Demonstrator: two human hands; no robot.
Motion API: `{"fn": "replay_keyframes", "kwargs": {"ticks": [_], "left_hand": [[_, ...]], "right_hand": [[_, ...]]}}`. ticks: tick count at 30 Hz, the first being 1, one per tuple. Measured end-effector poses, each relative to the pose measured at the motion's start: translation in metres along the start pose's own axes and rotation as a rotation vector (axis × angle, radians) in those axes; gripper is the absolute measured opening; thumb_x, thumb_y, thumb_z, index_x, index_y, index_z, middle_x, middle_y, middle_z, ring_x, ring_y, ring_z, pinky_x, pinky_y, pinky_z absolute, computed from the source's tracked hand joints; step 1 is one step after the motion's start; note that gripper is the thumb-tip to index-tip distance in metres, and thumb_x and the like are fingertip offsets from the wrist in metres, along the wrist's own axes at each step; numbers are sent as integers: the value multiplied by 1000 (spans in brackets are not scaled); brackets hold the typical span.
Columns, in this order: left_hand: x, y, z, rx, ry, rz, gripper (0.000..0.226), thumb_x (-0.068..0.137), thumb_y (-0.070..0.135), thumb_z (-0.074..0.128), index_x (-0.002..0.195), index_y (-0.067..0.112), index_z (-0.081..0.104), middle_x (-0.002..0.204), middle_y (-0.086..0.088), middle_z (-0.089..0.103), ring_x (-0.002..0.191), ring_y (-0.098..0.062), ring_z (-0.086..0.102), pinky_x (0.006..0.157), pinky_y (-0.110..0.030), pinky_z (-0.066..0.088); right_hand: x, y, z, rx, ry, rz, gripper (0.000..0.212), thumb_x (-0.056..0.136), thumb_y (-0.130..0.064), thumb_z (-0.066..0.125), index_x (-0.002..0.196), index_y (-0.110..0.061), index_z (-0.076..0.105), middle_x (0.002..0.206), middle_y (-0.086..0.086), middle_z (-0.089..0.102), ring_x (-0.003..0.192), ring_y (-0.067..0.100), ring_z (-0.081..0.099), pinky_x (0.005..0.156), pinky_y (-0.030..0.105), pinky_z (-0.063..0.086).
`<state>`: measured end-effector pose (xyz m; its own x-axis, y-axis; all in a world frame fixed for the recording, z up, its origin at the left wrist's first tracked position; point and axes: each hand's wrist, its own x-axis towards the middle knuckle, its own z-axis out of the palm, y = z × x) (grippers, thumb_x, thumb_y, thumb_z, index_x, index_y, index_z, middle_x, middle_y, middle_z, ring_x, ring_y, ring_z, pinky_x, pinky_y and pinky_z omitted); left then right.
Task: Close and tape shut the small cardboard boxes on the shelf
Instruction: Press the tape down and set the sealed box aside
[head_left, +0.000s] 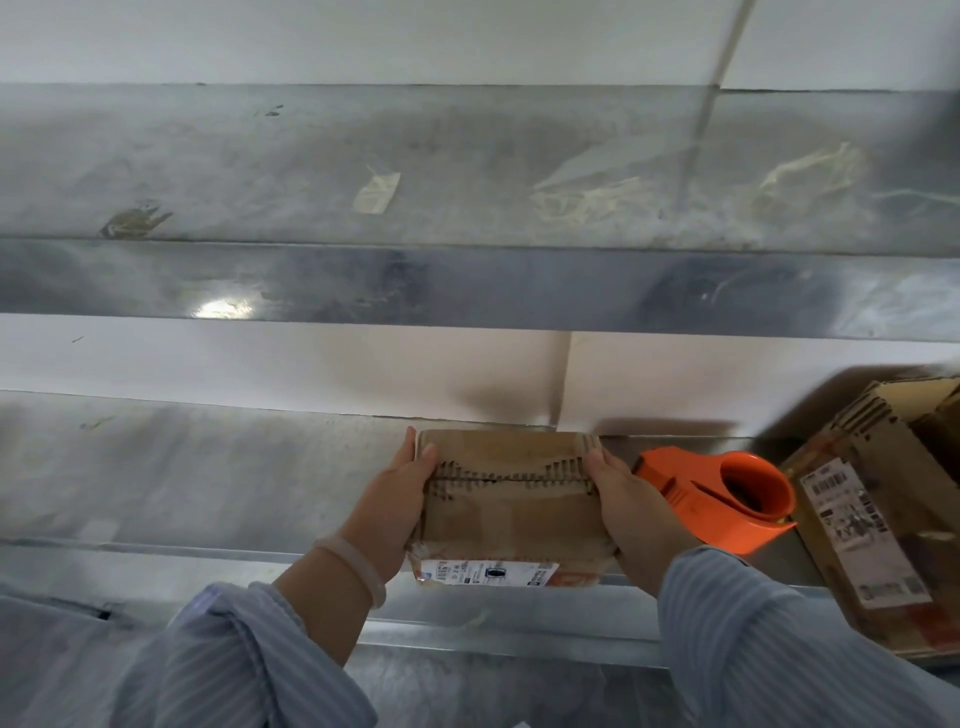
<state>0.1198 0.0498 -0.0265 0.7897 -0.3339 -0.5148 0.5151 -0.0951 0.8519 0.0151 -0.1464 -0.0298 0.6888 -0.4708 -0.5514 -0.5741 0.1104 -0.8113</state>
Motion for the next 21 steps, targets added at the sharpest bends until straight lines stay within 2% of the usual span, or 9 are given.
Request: {"fn": "replay_keyframes", "kwargs": {"ticks": [3,6,7,9,11,13,15,18,21], "left_hand": [[-2,2,1,-2,-17,-4,56,103,32,46,154,33,23,99,-5,72,72,-19,70,60,-31,60],[-8,3,3,121,27,31,55,103,35,46,153,28,26,126,-6,59,89,-18,67,60,-26,57],[-9,4,2,175,47,46,50,102,36,47,149,25,35,126,-7,60,91,-17,66,62,-25,57],[-17,5,-2,218,59,70,31,102,37,47,127,21,57,105,-4,71,79,-13,70,58,-23,55],[-28,2,-7,201,21,70,20,101,35,48,111,24,62,84,6,73,70,-6,70,57,-24,54],[-37,-6,-12,174,-24,86,19,99,32,52,115,27,61,92,8,73,79,-6,70,69,-28,58],[-42,-13,-17,125,-31,120,30,97,24,57,127,25,56,107,5,72,91,-8,70,79,-30,58],[-49,-17,-23,116,6,200,41,96,17,58,136,23,52,117,2,69,94,-7,70,76,-23,58],[-57,-18,-27,151,53,312,42,98,17,53,136,35,44,118,7,65,92,2,67,70,-13,53]], "right_hand": [[2,3,-1,6,22,-6,34,89,-67,38,100,-50,65,104,-2,72,100,26,67,96,53,51],[-2,-1,0,-59,19,-5,66,74,-84,35,107,-38,68,108,-2,72,103,24,66,99,50,48],[-7,-5,0,-94,18,0,66,80,-82,33,107,-33,68,106,-2,71,102,23,65,98,47,48],[-16,-11,0,-121,20,16,56,93,-70,33,113,-28,65,104,-1,68,98,20,62,93,42,48],[-19,-10,-2,-124,14,25,50,95,-66,36,118,-27,58,106,-1,66,98,21,62,94,43,50],[-25,-8,-2,-109,6,18,46,96,-62,41,121,-25,55,106,-1,66,98,21,62,93,44,50],[-28,-6,-2,-28,35,25,44,95,-55,50,126,-25,51,108,1,66,98,23,63,93,47,52],[-35,-2,-4,61,17,-7,40,93,-45,58,130,-31,50,108,2,67,98,26,66,88,50,56],[-44,2,-5,113,-45,-57,22,97,-37,56,119,-38,56,103,-1,71,95,22,67,86,46,57]]}}
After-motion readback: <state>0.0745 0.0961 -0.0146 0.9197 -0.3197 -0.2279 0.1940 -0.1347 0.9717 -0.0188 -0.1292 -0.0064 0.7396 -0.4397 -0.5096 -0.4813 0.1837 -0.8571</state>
